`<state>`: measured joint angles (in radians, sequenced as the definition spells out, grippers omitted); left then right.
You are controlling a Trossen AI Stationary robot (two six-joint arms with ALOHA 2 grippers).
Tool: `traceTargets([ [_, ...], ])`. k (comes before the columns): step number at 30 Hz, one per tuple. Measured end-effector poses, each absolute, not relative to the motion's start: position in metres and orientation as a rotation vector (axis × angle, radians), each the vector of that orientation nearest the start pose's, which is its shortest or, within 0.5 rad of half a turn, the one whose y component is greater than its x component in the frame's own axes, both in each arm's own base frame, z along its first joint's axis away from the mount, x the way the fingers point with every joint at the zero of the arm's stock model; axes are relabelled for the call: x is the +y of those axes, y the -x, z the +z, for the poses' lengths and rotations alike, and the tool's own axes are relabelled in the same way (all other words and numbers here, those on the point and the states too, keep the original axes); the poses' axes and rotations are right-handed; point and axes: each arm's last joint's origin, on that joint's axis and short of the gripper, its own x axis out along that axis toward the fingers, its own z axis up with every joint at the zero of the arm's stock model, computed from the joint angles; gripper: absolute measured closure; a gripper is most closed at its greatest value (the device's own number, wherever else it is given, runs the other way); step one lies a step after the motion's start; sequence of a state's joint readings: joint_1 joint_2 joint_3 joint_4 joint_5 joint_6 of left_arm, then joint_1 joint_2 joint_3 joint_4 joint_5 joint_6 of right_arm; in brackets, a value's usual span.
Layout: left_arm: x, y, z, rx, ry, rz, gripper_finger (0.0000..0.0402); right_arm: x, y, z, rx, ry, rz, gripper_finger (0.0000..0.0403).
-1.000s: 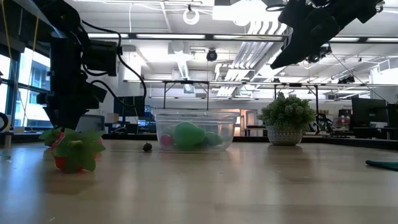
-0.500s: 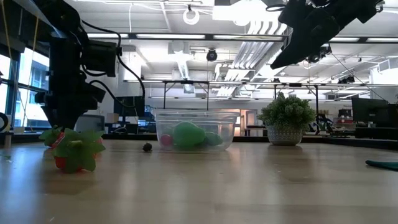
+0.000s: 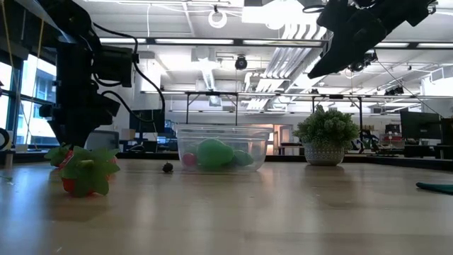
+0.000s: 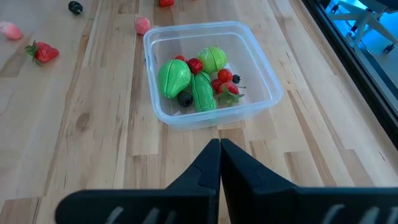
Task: Pick and placing Produce into tupperware
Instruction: Put the strawberry into the transparent bin
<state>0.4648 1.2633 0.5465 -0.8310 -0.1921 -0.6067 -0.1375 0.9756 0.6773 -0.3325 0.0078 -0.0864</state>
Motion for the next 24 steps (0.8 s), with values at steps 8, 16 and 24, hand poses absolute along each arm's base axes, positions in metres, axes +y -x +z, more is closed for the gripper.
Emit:
traceTargets([
  [8,0.0795,-0.146,0.1433,1.365,0.672,0.986,0.0268,-0.0278,-0.2,0.2504,0.636,0.043,-0.113,0.0401],
  [16,0.0793,-0.1456,0.1433,1.369,0.671,0.987,0.0269,-0.0279,-0.2,0.2504,0.635,0.043,-0.113,0.0401],
  [24,0.0793,-0.1456,0.1433,1.374,0.664,0.98,0.027,-0.0278,-0.2,0.2504,0.635,0.043,-0.113,0.0401],
])
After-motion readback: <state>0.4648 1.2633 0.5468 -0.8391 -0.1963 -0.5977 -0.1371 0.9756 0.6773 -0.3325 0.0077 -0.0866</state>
